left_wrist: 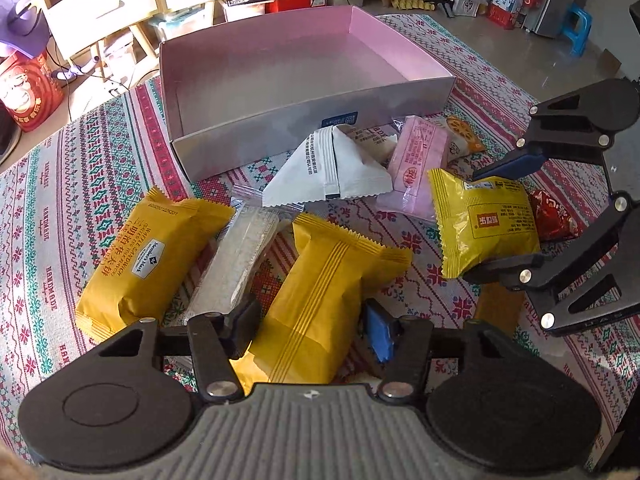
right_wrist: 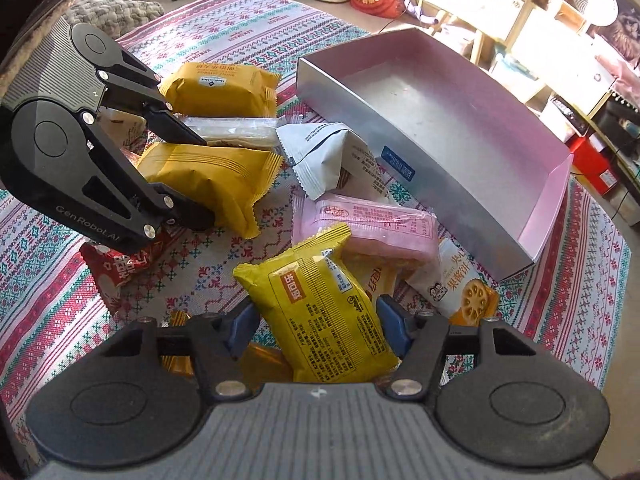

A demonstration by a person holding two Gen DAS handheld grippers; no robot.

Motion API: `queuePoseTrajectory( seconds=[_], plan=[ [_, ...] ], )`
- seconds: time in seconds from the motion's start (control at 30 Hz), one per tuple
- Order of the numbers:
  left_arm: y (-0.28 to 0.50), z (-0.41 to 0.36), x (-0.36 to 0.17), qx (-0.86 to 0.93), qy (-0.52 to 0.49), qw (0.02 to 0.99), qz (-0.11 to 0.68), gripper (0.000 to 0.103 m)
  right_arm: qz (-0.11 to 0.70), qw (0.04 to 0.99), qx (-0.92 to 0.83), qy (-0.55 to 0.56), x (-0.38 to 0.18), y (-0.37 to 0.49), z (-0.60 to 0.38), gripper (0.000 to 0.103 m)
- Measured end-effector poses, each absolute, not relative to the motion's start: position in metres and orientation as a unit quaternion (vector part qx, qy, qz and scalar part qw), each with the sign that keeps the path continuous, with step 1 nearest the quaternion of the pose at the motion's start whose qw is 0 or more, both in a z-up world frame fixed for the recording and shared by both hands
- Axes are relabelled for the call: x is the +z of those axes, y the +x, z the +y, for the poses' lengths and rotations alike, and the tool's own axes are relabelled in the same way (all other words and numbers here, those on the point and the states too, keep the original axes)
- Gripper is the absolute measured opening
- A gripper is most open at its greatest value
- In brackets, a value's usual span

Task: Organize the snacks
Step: 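Grasp the yellow pastry pack with the left tool while the right tool grasps the yellow chip bag, then carry both packs into the pink box and open both tools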

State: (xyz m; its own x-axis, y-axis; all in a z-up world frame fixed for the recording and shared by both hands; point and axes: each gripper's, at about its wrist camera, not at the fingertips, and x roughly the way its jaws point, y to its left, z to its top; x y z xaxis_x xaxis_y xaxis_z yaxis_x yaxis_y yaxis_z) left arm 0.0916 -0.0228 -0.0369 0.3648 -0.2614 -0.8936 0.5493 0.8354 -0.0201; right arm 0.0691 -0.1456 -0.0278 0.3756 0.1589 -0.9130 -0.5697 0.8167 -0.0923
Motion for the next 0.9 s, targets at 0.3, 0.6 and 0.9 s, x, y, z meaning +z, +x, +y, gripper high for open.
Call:
queuePoseTrajectory(
  seconds=[0.3,0.6,0.9],
  plan=[
    [0.091,-0.019,-0.030,-0.229,0.115,0.821,0.510,0.048,0.507,0.804,0.237,-0.201,-0.025,0.062,-0.141,0.036],
    [0.087,-0.016,-0.025,-0.230,0.100,0.823,0.510,0.046,0.503,0.812,0.242,-0.170,-0.012,0.062,-0.145,0.035],
    [0.083,-0.013,-0.013,-0.237,0.087,0.826,0.504,0.045,0.489,0.825,0.247,-0.142,0.003,0.063,-0.148,0.035]
  ],
)
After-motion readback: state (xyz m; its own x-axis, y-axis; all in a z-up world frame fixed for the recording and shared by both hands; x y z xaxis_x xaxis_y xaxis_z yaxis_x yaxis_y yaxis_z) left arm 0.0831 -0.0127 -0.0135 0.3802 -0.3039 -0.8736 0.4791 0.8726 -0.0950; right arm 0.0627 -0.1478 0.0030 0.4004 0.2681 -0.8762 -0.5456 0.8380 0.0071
